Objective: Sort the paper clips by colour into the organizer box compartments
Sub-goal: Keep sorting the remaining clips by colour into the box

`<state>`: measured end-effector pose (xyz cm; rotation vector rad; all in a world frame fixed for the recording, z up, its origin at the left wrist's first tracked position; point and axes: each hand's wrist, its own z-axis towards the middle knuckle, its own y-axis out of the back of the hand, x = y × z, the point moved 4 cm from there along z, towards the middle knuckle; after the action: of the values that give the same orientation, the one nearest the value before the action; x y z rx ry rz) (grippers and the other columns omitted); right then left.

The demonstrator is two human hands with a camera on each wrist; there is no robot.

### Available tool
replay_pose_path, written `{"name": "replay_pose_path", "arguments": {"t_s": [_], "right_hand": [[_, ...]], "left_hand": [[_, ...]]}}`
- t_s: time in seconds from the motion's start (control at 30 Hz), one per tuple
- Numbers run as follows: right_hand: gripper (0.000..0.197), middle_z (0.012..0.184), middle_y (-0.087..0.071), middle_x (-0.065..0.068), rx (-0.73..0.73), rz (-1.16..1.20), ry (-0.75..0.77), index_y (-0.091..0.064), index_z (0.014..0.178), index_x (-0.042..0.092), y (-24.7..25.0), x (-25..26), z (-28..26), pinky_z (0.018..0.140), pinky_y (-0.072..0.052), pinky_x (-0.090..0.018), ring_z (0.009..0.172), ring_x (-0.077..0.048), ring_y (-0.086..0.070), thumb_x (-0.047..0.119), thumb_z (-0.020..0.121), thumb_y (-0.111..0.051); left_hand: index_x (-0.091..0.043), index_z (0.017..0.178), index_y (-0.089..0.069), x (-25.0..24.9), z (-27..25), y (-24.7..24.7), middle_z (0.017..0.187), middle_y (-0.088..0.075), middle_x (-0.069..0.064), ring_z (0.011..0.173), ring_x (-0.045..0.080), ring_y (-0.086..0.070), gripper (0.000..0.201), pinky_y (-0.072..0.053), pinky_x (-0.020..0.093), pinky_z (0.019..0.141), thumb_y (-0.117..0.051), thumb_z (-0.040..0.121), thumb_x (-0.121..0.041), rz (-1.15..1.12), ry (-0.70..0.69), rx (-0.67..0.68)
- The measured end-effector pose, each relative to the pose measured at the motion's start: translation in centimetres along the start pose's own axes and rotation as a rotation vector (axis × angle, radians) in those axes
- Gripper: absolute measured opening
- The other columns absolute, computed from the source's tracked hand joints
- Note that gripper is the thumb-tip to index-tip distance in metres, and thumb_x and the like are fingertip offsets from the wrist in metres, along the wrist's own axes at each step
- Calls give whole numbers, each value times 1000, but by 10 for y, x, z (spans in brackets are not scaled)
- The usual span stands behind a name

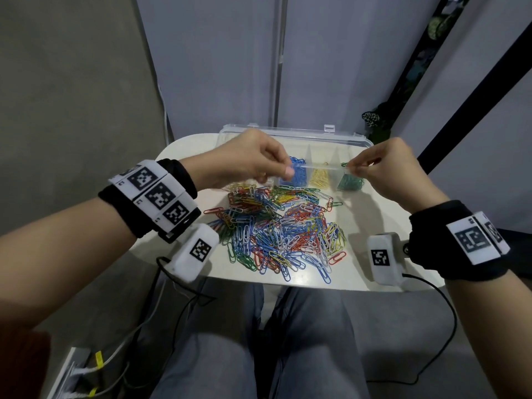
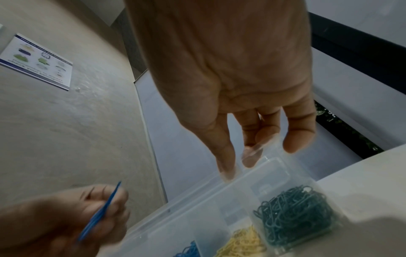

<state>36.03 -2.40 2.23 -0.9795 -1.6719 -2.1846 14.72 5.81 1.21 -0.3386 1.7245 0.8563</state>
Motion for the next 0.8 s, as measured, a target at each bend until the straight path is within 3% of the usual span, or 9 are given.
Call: {"name": "replay_pose_path", "arguments": {"t_s": [0.1,0.17,0.3,0.4,0.6,0.63,0.7,0.73,0.8], "right_hand": [[7,55,-51,5,6,-7,15,-77,86,6,-1,1,0,42,-30,-7,43,4,-43,5,83,-71],[7,55,-51,5,5,-4,13,-77,87,6,-1,1,0,42,-30,-7,43,4,-44,6,83,-71],[8,58,-54,4,3,-18,13,-78,87,7,0,1,0,42,-29,-7,49,-9,-41,6,83,-71],[9,59,-54,1,6,-17,14,-78,87,8,-1,1,0,41,-28,-8,50,-10,-38,5,83,-70],[9,60,-55,3,10,-19,19,-78,88,8,-1,-1,2,42,-30,-7,51,-10,-38,5,83,-71],[9,60,-54,4,9,-21,18,-77,88,8,-1,-1,2,42,-30,-7,51,-10,-39,5,83,-71],[8,59,-53,4,12,-19,14,-77,88,8,-1,0,2,41,-30,-7,51,-11,-38,6,84,-71],[8,59,-53,4,15,-14,12,-77,88,8,-1,0,1,40,-29,-7,50,-10,-38,6,84,-71],[8,59,-53,2,15,-5,8,-77,88,8,-1,-1,1,39,-28,-7,47,-7,-41,7,83,-71]], "left_hand": [[-4,79,-68,-21,12,18,65,-64,5,50,7,-48,9,-36,16,45,-77,78,-6,57,-98,-195],[-4,80,-70,-30,23,23,62,-61,2,46,0,-47,10,-35,12,44,-78,78,-9,208,-126,-277],[-4,84,-74,-32,47,14,61,-58,-7,53,0,-47,14,-32,5,45,-80,78,-15,506,-99,-242],[-4,86,-76,-22,59,6,70,-63,-3,62,2,-51,18,-33,5,45,-80,78,-19,594,-58,-181],[-12,107,-73,-19,56,11,104,-68,6,97,16,-61,36,-43,23,76,-78,79,-33,565,-54,-182],[-12,108,-73,-21,53,15,104,-68,7,94,13,-62,37,-43,20,75,-77,80,-34,535,-79,-218],[-10,104,-73,-27,41,24,94,-68,6,71,-3,-57,33,-38,9,61,-77,80,-33,454,-165,-294],[-8,100,-73,-30,32,28,86,-66,5,60,-6,-52,31,-35,6,55,-77,80,-30,398,-212,-307],[-5,95,-72,-31,12,31,73,-61,1,52,-4,-47,25,-33,8,52,-79,79,-23,310,-257,-242]]}}
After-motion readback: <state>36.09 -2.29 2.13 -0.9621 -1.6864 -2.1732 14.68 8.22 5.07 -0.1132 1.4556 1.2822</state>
